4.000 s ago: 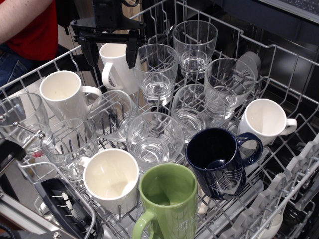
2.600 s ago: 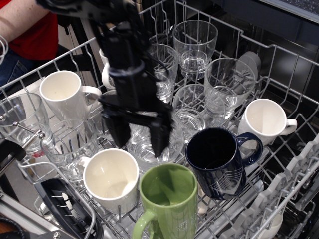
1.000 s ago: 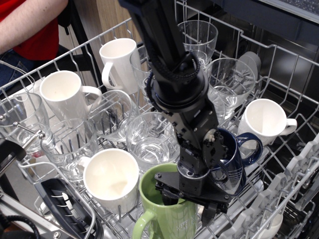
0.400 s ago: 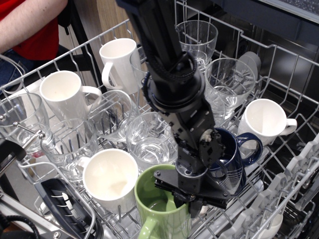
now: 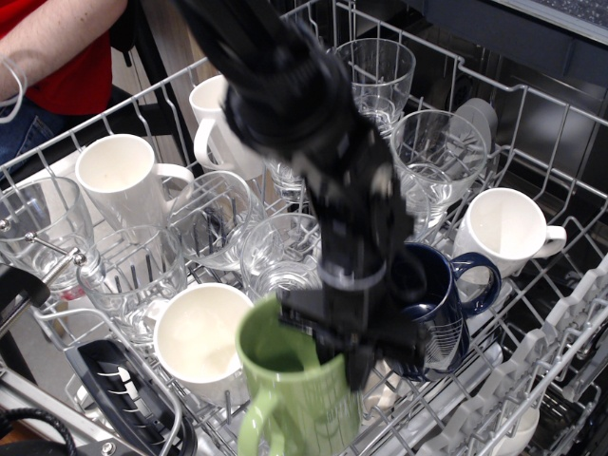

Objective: Pick up green mug

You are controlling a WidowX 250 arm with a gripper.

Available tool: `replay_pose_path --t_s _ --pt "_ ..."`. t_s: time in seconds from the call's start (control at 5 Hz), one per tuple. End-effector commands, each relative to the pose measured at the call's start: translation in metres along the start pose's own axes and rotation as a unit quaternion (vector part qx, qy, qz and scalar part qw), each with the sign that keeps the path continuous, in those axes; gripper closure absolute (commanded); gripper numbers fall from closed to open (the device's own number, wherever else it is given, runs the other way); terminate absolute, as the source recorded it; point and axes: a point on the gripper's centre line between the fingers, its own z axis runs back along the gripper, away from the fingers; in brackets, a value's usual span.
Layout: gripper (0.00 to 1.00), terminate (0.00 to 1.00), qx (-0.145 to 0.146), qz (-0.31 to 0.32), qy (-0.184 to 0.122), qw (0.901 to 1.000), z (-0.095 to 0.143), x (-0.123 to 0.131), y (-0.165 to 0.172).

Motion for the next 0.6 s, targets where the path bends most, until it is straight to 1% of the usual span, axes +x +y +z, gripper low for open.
replay_pose_path --t_s 0.0,0.2,0.4 --pt "1.00 0.00 0.004 -0.009 -0.041 0.9991 0.089 0.014 -0.002" --pt "1.00 0.00 -0.005 -0.026 -0.009 0.9996 0.125 0.005 -0.009" --pt "1.00 1.00 -0.025 -0.067 -0.012 0.9974 0.140 -0.010 -0.009"
